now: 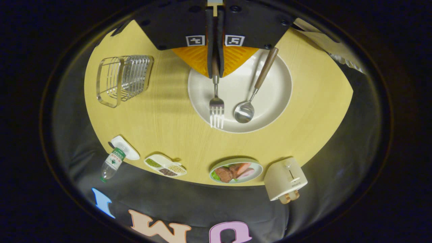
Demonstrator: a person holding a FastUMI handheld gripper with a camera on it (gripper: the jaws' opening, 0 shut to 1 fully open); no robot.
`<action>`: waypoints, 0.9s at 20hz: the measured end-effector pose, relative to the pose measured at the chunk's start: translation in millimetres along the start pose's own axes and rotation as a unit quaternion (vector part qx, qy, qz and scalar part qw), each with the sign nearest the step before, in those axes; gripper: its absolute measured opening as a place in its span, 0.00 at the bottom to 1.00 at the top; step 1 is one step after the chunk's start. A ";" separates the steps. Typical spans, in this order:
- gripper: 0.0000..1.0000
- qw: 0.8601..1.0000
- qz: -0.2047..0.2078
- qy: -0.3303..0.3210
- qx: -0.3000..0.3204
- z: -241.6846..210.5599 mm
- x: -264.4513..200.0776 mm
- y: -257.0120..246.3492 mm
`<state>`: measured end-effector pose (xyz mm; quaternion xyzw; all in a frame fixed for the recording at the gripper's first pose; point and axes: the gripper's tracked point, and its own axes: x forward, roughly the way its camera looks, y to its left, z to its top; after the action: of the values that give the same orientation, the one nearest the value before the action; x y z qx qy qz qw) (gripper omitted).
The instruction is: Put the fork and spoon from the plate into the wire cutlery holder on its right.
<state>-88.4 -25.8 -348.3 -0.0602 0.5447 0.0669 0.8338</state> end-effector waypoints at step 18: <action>0.08 0.999 -0.043 0.017 0.025 8.4 -56.3 -109.3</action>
<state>-83.9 -134.5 -290.3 -0.0638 0.5572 0.0163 0.8277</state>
